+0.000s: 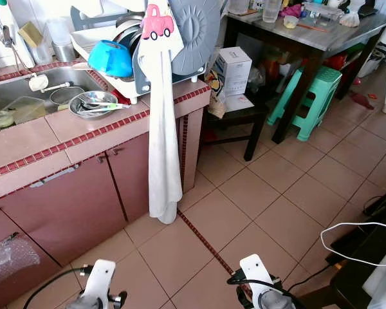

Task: Kitchen organization

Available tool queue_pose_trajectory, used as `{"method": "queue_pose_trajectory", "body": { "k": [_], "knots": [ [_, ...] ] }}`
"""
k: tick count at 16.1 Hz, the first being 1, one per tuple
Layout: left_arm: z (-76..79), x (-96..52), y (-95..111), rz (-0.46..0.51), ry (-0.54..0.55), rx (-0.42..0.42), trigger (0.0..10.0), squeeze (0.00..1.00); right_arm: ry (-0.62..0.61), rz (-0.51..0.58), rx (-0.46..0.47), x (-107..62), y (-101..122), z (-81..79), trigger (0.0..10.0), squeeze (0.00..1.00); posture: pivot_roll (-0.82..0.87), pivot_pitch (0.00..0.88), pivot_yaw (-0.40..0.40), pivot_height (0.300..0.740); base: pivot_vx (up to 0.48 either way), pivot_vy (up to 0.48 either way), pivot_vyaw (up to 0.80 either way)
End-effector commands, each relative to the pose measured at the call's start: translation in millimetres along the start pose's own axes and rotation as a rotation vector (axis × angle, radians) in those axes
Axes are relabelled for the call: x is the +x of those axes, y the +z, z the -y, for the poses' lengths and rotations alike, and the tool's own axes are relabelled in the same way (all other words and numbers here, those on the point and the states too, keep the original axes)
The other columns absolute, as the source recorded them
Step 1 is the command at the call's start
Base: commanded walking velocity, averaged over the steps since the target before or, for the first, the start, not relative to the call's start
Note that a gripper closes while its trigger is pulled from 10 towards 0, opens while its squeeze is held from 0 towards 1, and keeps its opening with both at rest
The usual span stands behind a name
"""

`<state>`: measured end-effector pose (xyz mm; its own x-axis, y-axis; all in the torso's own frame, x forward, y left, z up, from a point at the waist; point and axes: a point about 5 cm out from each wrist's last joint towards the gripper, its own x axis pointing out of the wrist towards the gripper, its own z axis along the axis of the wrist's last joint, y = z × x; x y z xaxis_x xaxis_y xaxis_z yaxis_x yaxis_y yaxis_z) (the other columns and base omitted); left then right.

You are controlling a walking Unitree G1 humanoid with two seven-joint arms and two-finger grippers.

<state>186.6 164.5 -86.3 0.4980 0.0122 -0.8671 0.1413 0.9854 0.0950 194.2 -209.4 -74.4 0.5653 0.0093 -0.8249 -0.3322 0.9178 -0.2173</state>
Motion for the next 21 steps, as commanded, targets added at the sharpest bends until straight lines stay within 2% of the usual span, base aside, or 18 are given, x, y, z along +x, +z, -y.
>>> {"method": "queue_pose_trajectory", "body": {
  "k": [1,2,3,4,5,6,7,8,9,11,12,13,14,16,19,21],
  "knots": [
    [4.3,0.4,1.4,-0.009,-0.001,0.013,10.0,0.00,-0.006,-0.011,-0.008,-0.7,-3.3,1.4,10.0,0.00,-0.01,0.018,-0.034,0.740,0.000,0.000,0.00],
    [6.0,0.6,3.5,-0.005,0.002,0.025,10.0,0.00,-0.008,-0.017,-0.011,-0.9,-4.5,1.2,10.0,0.00,0.00,0.017,-0.032,0.740,0.000,0.000,0.00],
    [-5.2,0.2,6.9,0.022,0.064,0.077,10.0,0.00,-0.008,-0.018,-0.010,-0.7,-4.5,0.6,10.0,0.00,0.00,0.016,-0.030,0.740,0.000,0.000,0.00],
    [-15.7,-0.4,15.0,0.067,0.141,0.080,10.0,0.00,-0.010,-0.016,-0.004,-0.7,-4.2,0.5,10.0,0.00,0.00,0.015,-0.029,0.740,0.000,0.000,0.00],
    [-18.9,-0.7,18.2,0.083,0.167,0.077,10.0,0.00,-0.011,-0.015,-0.003,-0.6,-3.9,0.6,10.0,0.00,0.00,0.015,-0.028,0.740,0.000,0.000,0.00],
    [-39.1,-3.2,27.4,0.139,0.216,0.066,10.0,0.00,-0.015,-0.013,0.003,-0.5,-3.4,0.7,10.0,0.00,0.00,0.015,-0.027,0.740,0.000,0.000,0.00],
    [-77.0,-11.0,38.2,0.223,0.274,0.030,10.0,0.00,-0.020,-0.010,0.011,-0.5,-2.6,1.4,10.0,0.00,0.00,0.016,-0.028,0.740,0.000,0.000,0.00],
    [-95.2,-17.1,56.8,0.308,0.293,-0.026,10.0,0.00,-0.023,-0.009,0.010,-0.5,-2.1,2.2,10.0,0.00,0.00,0.016,-0.031,0.740,0.000,0.000,0.00],
    [-95.5,-20.1,83.2,0.389,0.275,-0.044,10.0,0.00,-0.027,-0.011,0.004,-0.6,-2.1,3.6,10.0,0.00,0.01,0.015,-0.033,0.740,0.000,0.000,0.00],
    [-79.5,-18.8,103.2,0.432,0.219,-0.054,10.0,0.00,-0.056,0.013,0.004,-0.8,1.8,9.2,10.0,0.00,0.02,0.015,-0.033,0.740,0.000,0.000,0.00],
    [-63.3,-14.4,102.7,0.402,0.145,-0.072,10.0,0.00,-0.101,0.069,0.132,-0.8,14.7,21.5,10.0,0.00,0.01,0.019,-0.028,0.740,0.000,0.000,0.00],
    [-57.2,-12.1,97.3,0.380,0.105,-0.083,10.0,0.00,-0.109,0.109,0.195,-0.5,24.7,26.8,10.0,0.00,0.01,0.019,-0.026,0.740,0.000,0.000,0.00],
    [-51.8,-9.8,89.8,0.346,0.077,-0.046,10.0,0.00,-0.123,0.144,0.266,-0.3,36.0,32.8,10.0,0.00,0.01,0.020,-0.024,0.740,0.000,0.000,0.00],
    [-50.4,-7.2,75.8,0.290,0.072,-0.073,10.0,0.00,-0.134,0.217,0.397,0.9,66.3,39.2,10.0,0.00,0.01,0.013,-0.024,0.740,0.000,0.000,0.00],
    [-57.0,-6.9,67.3,0.251,0.090,-0.130,10.0,0.00,-0.094,0.246,0.408,3.6,84.9,26.5,10.0,0.00,0.02,0.009,-0.021,0.740,0.000,0.000,0.00],
    [-57.4,-6.7,63.2,0.240,0.076,-0.155,10.0,0.00,-0.078,0.213,0.402,5.9,78.6,15.1,10.0,0.00,0.02,0.008,-0.021,0.740,0.000,0.000,0.00]
  ]
}}
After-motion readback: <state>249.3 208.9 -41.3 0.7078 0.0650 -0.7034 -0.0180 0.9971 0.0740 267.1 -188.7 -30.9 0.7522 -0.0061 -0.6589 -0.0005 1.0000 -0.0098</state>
